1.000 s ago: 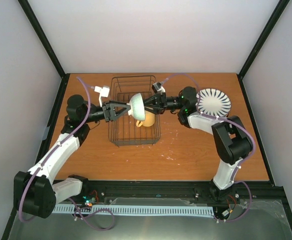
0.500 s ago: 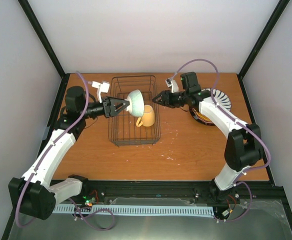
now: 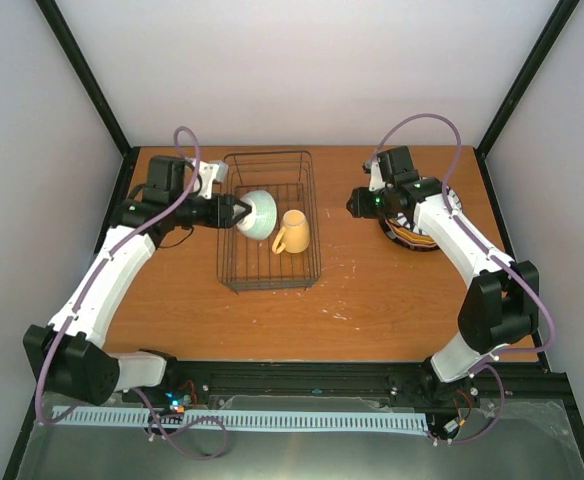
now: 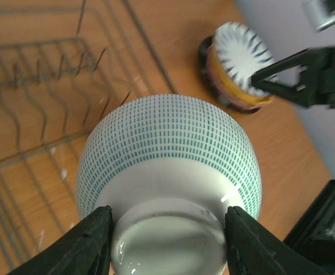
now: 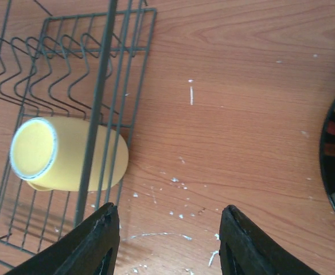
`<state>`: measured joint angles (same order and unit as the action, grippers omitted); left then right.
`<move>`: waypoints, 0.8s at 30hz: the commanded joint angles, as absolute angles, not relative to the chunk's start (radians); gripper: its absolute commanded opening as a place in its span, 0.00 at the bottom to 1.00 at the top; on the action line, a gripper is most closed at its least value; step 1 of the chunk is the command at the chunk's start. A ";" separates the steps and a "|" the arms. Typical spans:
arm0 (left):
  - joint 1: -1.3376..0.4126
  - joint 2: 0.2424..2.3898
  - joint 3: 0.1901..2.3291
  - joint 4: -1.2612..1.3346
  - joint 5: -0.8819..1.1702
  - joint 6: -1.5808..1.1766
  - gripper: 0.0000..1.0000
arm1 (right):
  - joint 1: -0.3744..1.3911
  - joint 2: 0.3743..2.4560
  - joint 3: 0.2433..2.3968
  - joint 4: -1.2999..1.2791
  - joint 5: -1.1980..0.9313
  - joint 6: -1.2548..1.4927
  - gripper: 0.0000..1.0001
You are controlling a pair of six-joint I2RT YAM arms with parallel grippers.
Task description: Load the mixed dishes into the dish rack
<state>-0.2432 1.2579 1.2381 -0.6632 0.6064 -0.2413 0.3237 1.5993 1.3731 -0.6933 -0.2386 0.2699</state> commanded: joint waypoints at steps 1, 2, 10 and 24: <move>-0.294 1.311 1.316 -0.871 0.413 -0.157 0.01 | 0.314 1.579 1.367 -0.720 -0.179 0.240 0.48; -0.310 1.321 1.319 -0.888 0.370 -0.160 0.01 | 0.312 1.577 1.367 -0.719 -0.177 0.240 0.48; -0.405 1.413 1.380 -1.030 0.098 -0.190 0.01 | 0.299 1.561 1.364 -0.728 -0.164 0.228 0.48; -0.549 1.488 1.359 -1.006 0.012 -0.250 0.00 | 0.291 1.539 1.334 -0.724 -0.162 0.224 0.48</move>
<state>-0.4923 1.4761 1.3434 -1.0275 0.0307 -0.2100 0.3004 1.5696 1.3510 -0.7216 -0.1715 0.2325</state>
